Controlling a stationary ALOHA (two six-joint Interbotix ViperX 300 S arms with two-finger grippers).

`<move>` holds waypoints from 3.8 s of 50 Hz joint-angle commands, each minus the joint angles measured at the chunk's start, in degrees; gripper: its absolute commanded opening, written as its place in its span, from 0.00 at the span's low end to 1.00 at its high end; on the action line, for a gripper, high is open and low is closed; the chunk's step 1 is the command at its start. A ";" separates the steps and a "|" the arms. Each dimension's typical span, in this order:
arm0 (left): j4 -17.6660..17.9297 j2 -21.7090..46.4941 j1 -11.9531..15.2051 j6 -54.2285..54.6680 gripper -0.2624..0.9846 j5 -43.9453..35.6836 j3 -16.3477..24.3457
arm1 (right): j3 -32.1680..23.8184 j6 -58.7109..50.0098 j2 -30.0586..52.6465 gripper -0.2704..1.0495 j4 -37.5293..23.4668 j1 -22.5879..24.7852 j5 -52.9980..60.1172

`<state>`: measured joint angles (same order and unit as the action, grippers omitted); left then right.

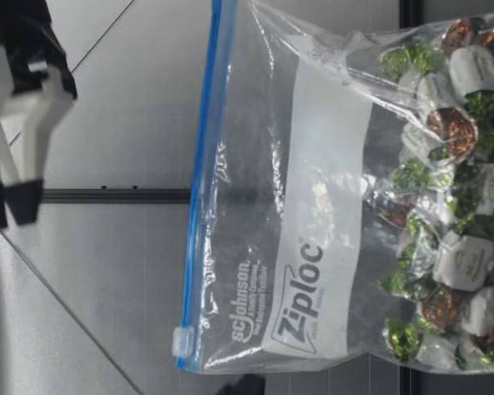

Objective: Slide open the ziploc bag.

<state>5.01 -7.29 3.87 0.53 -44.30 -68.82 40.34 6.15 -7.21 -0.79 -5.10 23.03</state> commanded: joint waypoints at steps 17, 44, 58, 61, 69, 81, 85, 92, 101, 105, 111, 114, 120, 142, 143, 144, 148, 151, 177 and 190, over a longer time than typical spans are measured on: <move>0.09 2.64 -0.09 -0.09 0.56 -5.27 2.81 | -9.32 0.53 8.26 0.64 -0.09 -0.35 -6.50; -0.18 3.60 -0.09 -0.18 0.20 -6.42 2.99 | -12.39 0.18 13.36 0.64 -0.18 0.53 -9.84; -0.18 4.39 -0.09 -0.18 0.13 -6.42 3.08 | -13.62 0.09 15.03 0.64 -0.09 0.79 -11.16; -0.18 4.39 -0.09 -0.18 0.13 -6.42 3.16 | -13.89 0.09 15.38 0.64 -0.09 0.88 -11.69; -0.18 4.39 -0.09 -0.26 0.13 -6.42 3.08 | -14.33 -0.18 16.00 0.63 -0.09 0.88 -13.36; -0.18 4.39 -0.09 -0.26 0.13 -6.42 2.81 | -14.85 -1.23 16.00 0.51 0.00 0.79 -14.68; -0.18 4.39 -0.18 -0.26 0.13 -6.42 2.81 | -14.77 -1.49 16.00 0.44 0.00 0.79 -14.77; -0.09 4.31 -0.09 -0.26 0.13 -6.33 2.64 | -14.85 -1.49 15.64 0.34 0.00 0.97 -16.08; -0.18 4.31 -0.09 -0.35 0.13 -6.33 2.90 | -15.29 -1.23 14.94 0.24 -0.09 1.05 -19.60; -0.09 4.31 -0.09 -0.35 0.13 -6.33 2.64 | -15.82 -0.97 14.15 0.20 -0.18 1.05 -21.97; 0.26 4.39 -0.09 -0.26 0.13 -6.06 2.55 | -17.05 -0.79 12.83 0.15 -0.79 0.97 -26.89; 0.62 4.39 -0.09 -0.26 0.13 -6.06 2.55 | -17.58 -0.79 12.48 0.13 -1.32 0.97 -29.00; 1.23 4.39 -0.09 -0.35 0.13 -6.06 2.46 | -18.63 -0.70 11.87 0.13 -2.90 0.97 -33.84; 0.53 4.39 -0.09 -1.05 0.13 -5.45 3.16 | -21.97 -0.62 13.10 0.13 -4.39 1.05 -38.23; 0.35 4.39 -0.09 -1.05 0.12 -5.19 3.16 | -22.06 -0.70 13.27 0.13 -4.39 0.97 -38.50; 0.26 4.31 -0.09 -1.05 0.12 -5.10 3.16 | -22.15 -0.70 13.27 0.13 -4.39 1.05 -38.50; 0.26 4.22 -0.09 -0.88 0.10 -4.66 3.16 | -22.50 -0.62 13.27 0.13 -4.39 0.97 -39.73; 0.35 4.13 -0.09 -0.88 0.09 -4.57 3.25 | -23.20 -0.62 13.36 0.13 -4.39 0.97 -41.66; 2.37 4.13 -0.09 -0.88 0.08 -5.01 2.46 | -33.31 8.00 16.87 0.13 -3.69 0.88 -69.17; 2.81 4.04 -0.09 -0.88 0.08 -5.10 1.93 | -32.08 8.17 14.85 0.13 -3.78 0.26 -74.71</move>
<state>7.47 -2.46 3.69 -0.44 -49.13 -66.88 8.35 14.33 10.81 -4.48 -4.13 -49.83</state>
